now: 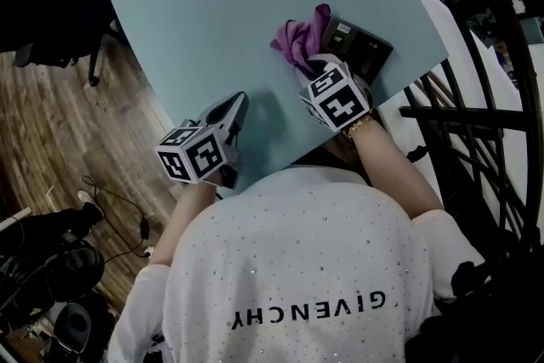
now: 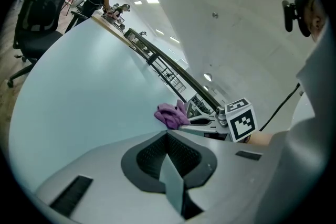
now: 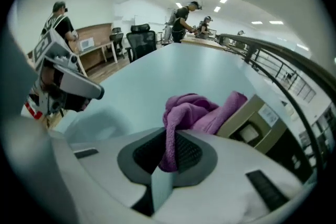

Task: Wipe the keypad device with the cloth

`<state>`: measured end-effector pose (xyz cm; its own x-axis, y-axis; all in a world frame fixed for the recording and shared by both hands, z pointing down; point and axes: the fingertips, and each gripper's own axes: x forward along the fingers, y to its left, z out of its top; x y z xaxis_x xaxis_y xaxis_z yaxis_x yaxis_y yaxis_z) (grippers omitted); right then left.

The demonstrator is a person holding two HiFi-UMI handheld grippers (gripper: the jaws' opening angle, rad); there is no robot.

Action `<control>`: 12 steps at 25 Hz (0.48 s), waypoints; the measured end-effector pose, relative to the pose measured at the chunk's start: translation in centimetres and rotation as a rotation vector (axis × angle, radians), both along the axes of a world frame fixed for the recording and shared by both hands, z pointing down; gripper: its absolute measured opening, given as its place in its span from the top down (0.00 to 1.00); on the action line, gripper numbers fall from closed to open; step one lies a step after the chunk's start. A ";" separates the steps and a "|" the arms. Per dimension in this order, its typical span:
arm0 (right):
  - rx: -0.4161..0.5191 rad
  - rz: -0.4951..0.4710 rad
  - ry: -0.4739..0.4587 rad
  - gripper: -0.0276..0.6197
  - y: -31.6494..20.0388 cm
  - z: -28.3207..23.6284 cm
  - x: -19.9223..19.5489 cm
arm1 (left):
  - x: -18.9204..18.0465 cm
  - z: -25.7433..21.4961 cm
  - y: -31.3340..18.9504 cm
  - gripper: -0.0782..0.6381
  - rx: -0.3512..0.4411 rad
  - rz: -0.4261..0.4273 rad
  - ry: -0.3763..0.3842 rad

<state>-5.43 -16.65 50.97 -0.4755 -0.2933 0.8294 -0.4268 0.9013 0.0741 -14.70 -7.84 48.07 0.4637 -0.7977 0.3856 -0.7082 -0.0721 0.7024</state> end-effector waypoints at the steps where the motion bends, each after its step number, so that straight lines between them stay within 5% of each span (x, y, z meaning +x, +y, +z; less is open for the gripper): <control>1: -0.039 0.034 -0.035 0.91 0.5 0.1 0.1 | 0.0 -0.1 0.0 0.89 0.001 -0.004 -0.005; 8: -0.256 0.137 -0.188 0.91 5.5 1.0 1.3 | 0.5 -1.4 -0.4 0.89 0.018 -0.032 -0.056; 12: -0.438 0.198 -0.534 0.91 6.7 -4.6 -1.1 | -0.3 -4.5 -1.8 0.89 0.082 -0.041 0.010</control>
